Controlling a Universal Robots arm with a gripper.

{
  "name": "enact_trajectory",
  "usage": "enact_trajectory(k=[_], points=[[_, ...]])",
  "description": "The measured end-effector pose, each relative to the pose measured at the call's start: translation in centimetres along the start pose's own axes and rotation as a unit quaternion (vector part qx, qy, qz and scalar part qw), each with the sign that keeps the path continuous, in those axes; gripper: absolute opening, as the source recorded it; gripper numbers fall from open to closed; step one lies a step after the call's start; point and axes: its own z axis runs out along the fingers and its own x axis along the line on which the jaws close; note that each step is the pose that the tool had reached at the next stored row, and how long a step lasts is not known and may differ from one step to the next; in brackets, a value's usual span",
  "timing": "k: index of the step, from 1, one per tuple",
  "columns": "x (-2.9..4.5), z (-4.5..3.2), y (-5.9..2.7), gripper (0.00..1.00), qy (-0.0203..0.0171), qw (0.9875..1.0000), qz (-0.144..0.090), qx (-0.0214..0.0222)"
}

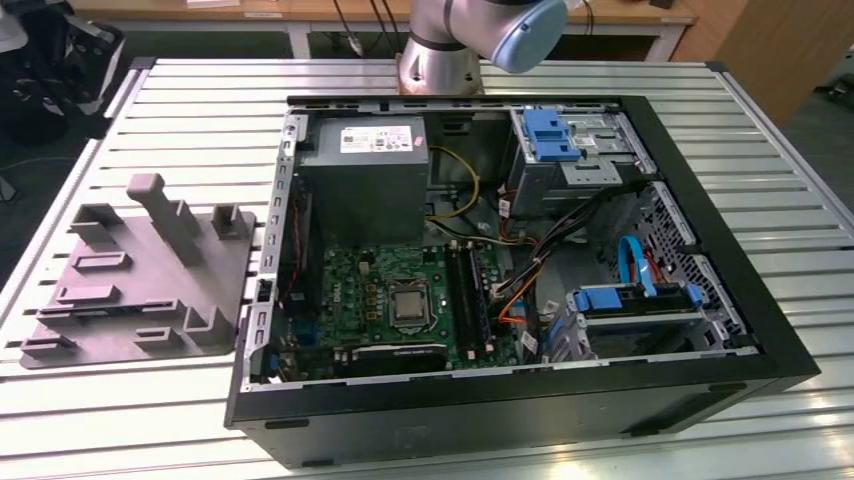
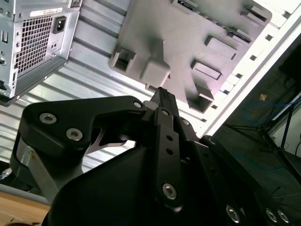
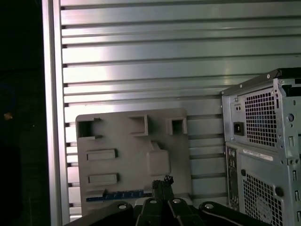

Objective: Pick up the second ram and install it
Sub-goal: 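Reach for the second ram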

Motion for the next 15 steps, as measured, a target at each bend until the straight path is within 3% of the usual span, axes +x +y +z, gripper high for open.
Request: enact_trajectory(k=[15], points=[[1.83, 1.07, -2.72, 0.10, 0.0000, 1.0000, 0.000, 0.0000]])
